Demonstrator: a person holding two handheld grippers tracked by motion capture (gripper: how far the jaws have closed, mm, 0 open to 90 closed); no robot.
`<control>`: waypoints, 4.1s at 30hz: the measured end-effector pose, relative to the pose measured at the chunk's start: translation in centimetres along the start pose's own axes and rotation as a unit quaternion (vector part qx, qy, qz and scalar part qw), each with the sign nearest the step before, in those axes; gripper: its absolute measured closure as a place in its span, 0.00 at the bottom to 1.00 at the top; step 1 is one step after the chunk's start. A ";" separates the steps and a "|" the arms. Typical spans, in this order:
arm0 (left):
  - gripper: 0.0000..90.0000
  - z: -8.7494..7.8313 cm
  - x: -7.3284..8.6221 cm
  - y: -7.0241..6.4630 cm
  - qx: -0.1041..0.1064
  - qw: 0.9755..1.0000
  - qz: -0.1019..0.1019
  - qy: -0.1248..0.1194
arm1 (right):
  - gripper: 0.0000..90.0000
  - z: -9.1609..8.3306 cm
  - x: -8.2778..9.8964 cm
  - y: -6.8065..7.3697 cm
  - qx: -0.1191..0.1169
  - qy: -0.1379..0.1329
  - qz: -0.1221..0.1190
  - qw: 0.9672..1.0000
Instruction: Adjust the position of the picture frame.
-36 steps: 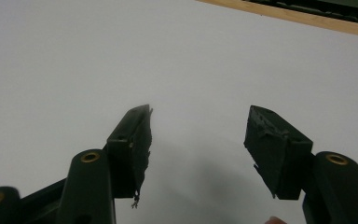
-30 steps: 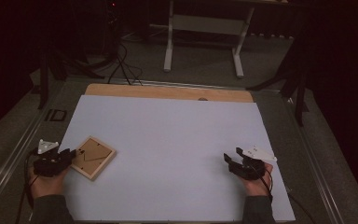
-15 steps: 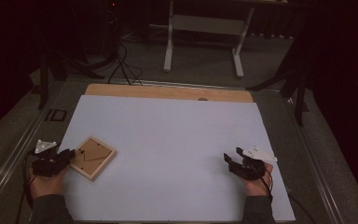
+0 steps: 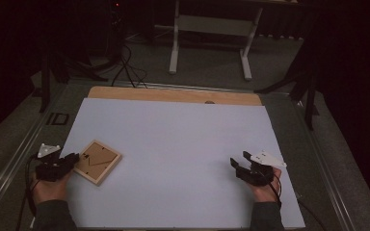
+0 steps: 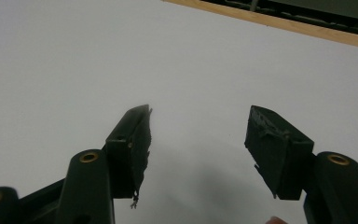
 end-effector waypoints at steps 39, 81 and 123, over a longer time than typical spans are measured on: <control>0.89 1.1 -1.1 -4.7 0.024 0.999 0.038 -0.011 | 0.44 0.3 -0.2 0.4 -0.018 -0.004 -0.013 1.000; 0.90 2.1 -2.1 -16.2 0.090 0.988 0.114 -0.044 | 0.44 0.8 -0.4 0.7 -0.027 -0.005 -0.017 0.999; 0.72 -1.6 -2.0 -14.7 0.134 0.981 0.122 -0.063 | 0.49 6.7 -6.7 6.0 -0.118 -0.007 -0.070 0.990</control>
Point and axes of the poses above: each handheld gripper's, and its own axes: z roughly forward along the jaws, x roughly out of its underside, y roughly to its left, the point moved 6 cm from there along z, roughly forward along the jaws, and after that the axes turned 15 degrees about -x, right-handed, at the moved point
